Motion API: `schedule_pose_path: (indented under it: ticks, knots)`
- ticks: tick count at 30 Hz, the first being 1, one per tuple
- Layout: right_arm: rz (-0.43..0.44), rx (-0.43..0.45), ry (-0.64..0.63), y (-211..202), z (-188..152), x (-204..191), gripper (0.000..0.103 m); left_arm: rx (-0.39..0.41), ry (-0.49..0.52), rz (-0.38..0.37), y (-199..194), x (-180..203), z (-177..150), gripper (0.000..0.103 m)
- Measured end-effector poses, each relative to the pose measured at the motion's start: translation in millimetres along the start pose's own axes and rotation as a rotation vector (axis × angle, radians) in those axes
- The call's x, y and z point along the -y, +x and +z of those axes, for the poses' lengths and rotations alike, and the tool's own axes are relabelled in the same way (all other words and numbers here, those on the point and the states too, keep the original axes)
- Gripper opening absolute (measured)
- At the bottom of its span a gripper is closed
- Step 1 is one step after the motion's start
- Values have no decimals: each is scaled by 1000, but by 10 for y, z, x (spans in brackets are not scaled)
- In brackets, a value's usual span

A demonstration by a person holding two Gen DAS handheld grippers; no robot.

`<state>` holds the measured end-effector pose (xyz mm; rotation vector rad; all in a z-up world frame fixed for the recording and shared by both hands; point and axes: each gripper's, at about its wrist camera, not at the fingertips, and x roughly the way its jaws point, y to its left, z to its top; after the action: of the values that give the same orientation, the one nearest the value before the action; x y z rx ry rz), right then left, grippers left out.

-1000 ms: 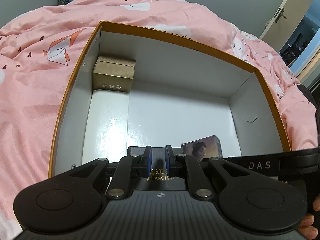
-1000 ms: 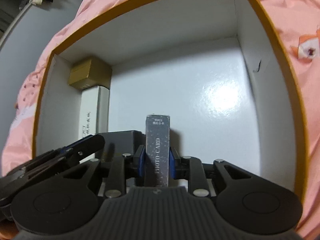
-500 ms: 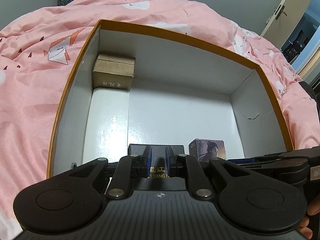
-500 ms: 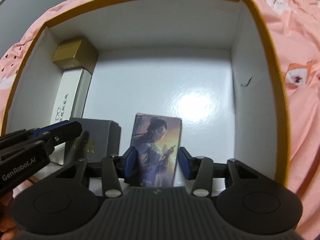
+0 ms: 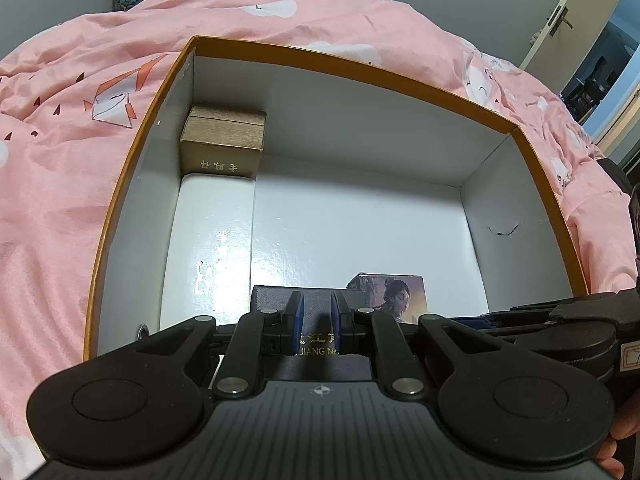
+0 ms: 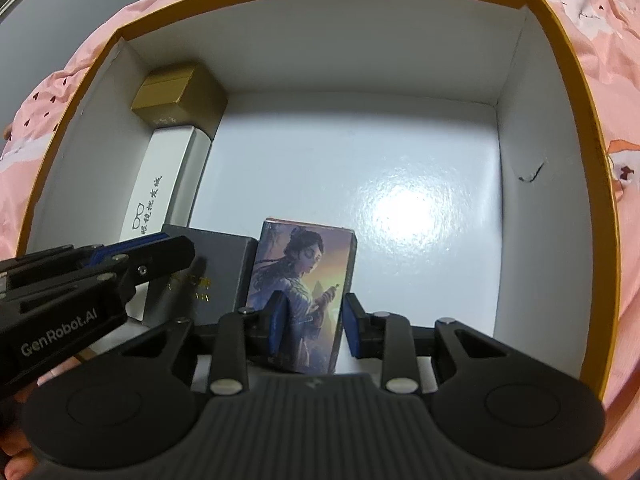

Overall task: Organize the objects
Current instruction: 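Open the right gripper to drop the photo card beside the gray card box, then open the left gripper and withdraw both grippers from the orange box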

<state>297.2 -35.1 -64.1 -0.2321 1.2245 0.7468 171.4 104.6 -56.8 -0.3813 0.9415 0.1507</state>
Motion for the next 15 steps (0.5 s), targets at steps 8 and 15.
schedule_pose_path:
  ticks: [8,15]
  knots:
    - [-54,134,-45,-312,-134,-163,33,78,44,-3,-89,84,-32,20]
    - [-68,344,-89,-742,-379,-217,36,191,131,-7,-358,254,-113,21]
